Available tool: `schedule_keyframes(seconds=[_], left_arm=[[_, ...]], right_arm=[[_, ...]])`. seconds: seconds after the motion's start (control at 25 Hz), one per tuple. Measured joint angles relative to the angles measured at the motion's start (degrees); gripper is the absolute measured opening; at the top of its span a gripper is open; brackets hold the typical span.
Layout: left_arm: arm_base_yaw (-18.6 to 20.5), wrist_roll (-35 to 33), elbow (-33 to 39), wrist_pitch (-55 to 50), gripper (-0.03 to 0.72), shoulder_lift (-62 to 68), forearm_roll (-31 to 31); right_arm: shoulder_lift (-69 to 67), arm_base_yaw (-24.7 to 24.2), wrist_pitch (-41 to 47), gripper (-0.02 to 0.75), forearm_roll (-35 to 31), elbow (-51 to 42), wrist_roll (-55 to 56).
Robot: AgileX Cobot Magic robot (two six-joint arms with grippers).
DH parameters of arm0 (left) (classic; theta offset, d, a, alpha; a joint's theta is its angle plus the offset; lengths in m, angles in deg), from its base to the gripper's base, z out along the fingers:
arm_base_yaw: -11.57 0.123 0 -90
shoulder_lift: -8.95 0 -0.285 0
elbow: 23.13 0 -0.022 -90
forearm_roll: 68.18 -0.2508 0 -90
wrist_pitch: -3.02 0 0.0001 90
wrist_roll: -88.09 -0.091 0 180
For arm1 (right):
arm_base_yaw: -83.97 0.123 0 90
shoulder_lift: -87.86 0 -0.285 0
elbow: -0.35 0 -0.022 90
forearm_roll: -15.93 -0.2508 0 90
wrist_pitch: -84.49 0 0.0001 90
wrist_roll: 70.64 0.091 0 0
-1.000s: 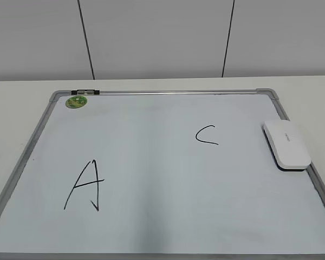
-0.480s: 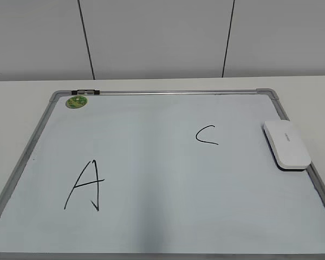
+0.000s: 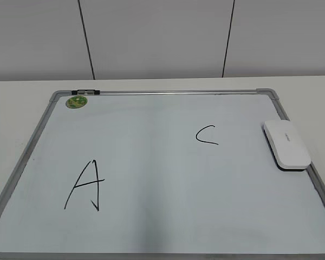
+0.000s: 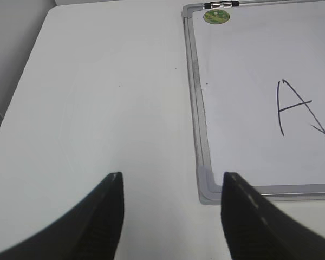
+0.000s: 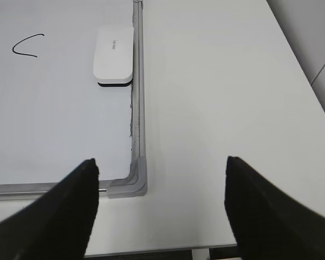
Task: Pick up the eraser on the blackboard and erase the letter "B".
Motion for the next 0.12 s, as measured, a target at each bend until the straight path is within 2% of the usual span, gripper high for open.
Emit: schedule_keyframes(seconds=[0.12], left_arm=[[0.0,0.0,0.0,0.0,0.434,0.0,0.0]], right_arm=[[0.0,0.0,0.0,0.538,0.0,0.0,0.0]])
